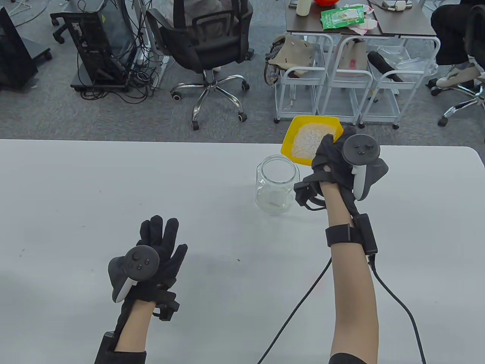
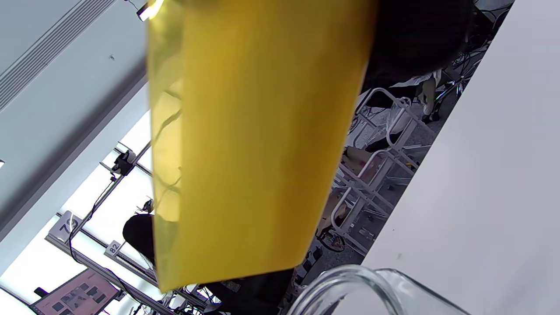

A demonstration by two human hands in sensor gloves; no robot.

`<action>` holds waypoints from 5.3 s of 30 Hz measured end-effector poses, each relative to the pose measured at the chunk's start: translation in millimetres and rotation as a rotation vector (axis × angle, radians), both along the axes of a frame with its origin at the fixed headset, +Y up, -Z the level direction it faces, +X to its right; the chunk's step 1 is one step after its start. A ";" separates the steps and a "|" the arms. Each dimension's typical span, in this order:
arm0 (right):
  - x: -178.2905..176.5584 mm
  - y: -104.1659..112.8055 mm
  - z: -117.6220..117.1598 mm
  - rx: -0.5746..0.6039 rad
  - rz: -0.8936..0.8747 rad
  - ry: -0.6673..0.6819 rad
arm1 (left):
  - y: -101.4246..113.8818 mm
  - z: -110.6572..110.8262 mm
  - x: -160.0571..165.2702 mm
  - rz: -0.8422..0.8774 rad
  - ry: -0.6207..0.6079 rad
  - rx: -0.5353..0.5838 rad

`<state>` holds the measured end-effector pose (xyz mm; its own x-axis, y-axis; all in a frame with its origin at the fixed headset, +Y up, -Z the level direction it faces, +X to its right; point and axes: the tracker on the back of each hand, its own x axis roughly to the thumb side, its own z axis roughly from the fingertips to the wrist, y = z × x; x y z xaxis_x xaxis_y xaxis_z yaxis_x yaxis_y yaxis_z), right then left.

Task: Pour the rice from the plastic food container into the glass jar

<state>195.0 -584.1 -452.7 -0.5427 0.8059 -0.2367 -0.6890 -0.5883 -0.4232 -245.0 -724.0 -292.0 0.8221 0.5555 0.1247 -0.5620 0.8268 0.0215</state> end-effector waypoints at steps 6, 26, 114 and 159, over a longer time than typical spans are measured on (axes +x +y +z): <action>-10.9 -2.0 -4.1 0.004 0.097 -0.010 | 0.4 0.1 0.0 0.004 -0.003 0.005; -32.9 -6.1 -11.0 0.054 0.457 -0.003 | 0.1 0.5 0.3 -0.005 -0.002 0.008; -39.6 0.5 47.0 0.131 0.762 0.120 | 0.9 2.0 4.3 -0.029 0.002 0.021; 37.0 -173.1 164.9 -0.379 0.248 0.307 | -4.1 1.9 11.9 -0.070 0.000 -0.022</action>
<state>232.0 -757.2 -287.8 -0.7953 0.5344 -0.2861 -0.5691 -0.8209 0.0485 -233.1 -728.2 -290.1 0.8588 0.4997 0.1130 -0.5032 0.8642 0.0033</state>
